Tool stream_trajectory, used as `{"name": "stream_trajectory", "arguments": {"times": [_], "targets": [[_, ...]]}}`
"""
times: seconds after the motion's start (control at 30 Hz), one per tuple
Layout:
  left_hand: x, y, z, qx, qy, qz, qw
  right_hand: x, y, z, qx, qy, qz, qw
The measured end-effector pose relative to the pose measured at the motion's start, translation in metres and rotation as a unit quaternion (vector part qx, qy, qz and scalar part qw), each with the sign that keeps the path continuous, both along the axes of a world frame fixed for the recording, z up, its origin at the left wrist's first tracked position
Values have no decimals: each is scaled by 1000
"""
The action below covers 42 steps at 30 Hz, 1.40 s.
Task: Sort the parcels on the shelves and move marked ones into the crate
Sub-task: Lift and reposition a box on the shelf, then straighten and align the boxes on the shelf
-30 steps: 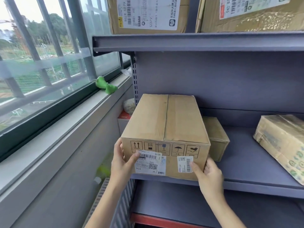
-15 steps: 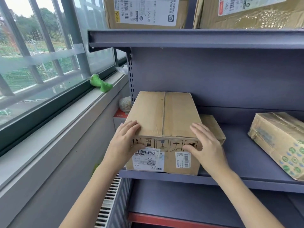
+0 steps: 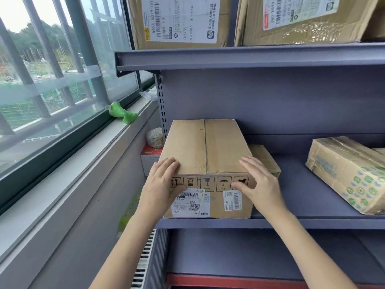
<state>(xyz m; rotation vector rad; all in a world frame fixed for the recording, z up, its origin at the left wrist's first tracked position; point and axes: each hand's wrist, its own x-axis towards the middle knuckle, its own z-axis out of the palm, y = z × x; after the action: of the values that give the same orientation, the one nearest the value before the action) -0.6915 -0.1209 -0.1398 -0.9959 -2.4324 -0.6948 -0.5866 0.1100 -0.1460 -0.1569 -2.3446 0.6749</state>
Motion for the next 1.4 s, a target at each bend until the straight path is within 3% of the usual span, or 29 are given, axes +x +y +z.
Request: {"name": "stream_trajectory", "arguments": {"times": [0.27,0.47,0.63,0.83,1.13,1.4], "targets": [[6,-1,17,-15,46,-46,998,12,3,13,-32,-4,-17,999],[32,32,35,64,55,-118,989,40,22,15,-54,3,-53,997],[56,65,25,51,71,-169,982,56,52,3,-80,-11,-90,993],[91,115,3,48,80,-170,981,41,90,-8,-159,-55,-53,984],[124,154,0,71,94,-41,992,-10,132,-21,-56,-157,11,986],[163,177,2,68,63,69,993,-49,134,-19,89,-239,114,960]]}}
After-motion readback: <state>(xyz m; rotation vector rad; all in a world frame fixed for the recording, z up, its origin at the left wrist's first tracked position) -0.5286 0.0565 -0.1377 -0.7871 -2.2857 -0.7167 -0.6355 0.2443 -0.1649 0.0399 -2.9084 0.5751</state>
